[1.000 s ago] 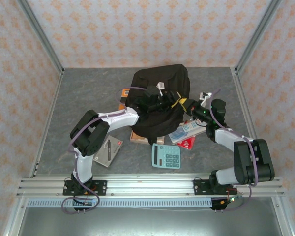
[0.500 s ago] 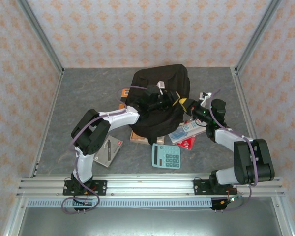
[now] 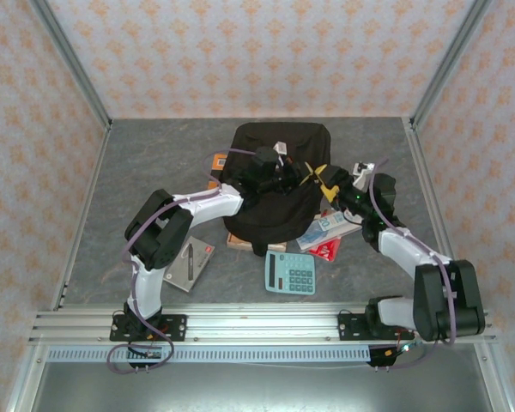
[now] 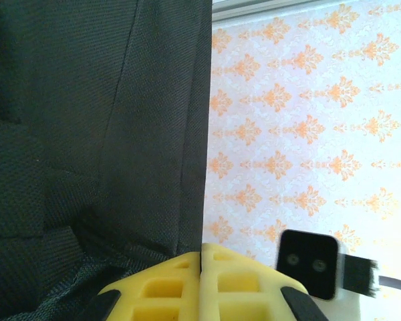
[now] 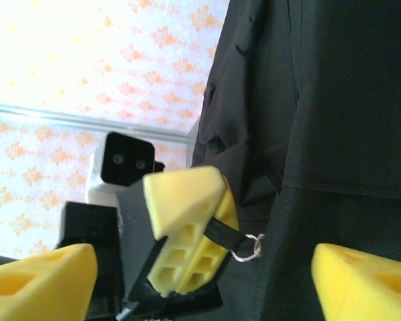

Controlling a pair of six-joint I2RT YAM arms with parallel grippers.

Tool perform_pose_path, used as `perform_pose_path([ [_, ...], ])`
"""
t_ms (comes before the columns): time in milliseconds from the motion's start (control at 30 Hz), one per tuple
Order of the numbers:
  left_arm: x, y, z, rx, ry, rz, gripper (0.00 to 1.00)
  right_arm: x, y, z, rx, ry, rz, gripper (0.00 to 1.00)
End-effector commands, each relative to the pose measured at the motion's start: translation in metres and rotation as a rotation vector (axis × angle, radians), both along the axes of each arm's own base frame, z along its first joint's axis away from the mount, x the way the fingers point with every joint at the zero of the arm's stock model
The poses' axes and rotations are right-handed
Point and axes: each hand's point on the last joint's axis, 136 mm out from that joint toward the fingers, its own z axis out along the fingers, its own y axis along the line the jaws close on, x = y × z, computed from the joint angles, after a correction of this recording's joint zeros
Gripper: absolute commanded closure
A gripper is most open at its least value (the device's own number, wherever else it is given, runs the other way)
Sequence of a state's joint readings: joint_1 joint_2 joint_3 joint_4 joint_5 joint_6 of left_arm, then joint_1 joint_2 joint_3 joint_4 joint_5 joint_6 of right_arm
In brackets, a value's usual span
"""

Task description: Pack the student bag

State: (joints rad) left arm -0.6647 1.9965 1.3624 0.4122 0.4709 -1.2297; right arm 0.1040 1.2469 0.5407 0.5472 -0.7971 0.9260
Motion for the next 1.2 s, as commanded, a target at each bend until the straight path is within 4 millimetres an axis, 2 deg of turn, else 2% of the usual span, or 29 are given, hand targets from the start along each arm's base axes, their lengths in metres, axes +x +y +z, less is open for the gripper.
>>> perform_pose_path([
  [0,0.005,0.008,0.014,-0.004,-0.044,0.017,1.00,0.012,-0.021,0.011,-0.065,-0.021,-0.121,0.13],
  [167,0.003,0.007,0.009,0.000,-0.032,0.012,1.00,0.023,-0.032,-0.015,-0.132,0.109,-0.171,0.16],
  [300,0.001,0.007,0.009,0.002,-0.031,0.008,1.00,0.034,-0.026,-0.035,-0.118,0.195,-0.145,0.28],
  [567,-0.008,-0.006,0.000,0.015,-0.016,-0.024,1.00,0.047,-0.017,-0.041,-0.098,0.219,-0.115,0.53],
  [767,-0.016,-0.018,-0.003,0.026,-0.003,-0.061,1.00,0.054,-0.011,-0.047,-0.128,0.250,-0.097,0.54],
  [800,-0.018,-0.021,-0.002,0.028,-0.003,-0.069,1.00,0.055,-0.011,-0.050,-0.140,0.261,-0.098,0.58],
  [967,-0.026,-0.028,-0.001,0.050,0.004,-0.096,1.00,0.053,-0.022,-0.064,-0.228,0.329,-0.150,0.95],
  [1000,-0.027,-0.027,-0.002,0.060,0.009,-0.099,1.00,0.053,-0.025,-0.063,-0.246,0.331,-0.159,1.00],
  [1167,-0.041,-0.023,0.000,0.112,0.014,-0.124,1.00,0.055,-0.037,-0.054,-0.317,0.334,-0.206,1.00],
])
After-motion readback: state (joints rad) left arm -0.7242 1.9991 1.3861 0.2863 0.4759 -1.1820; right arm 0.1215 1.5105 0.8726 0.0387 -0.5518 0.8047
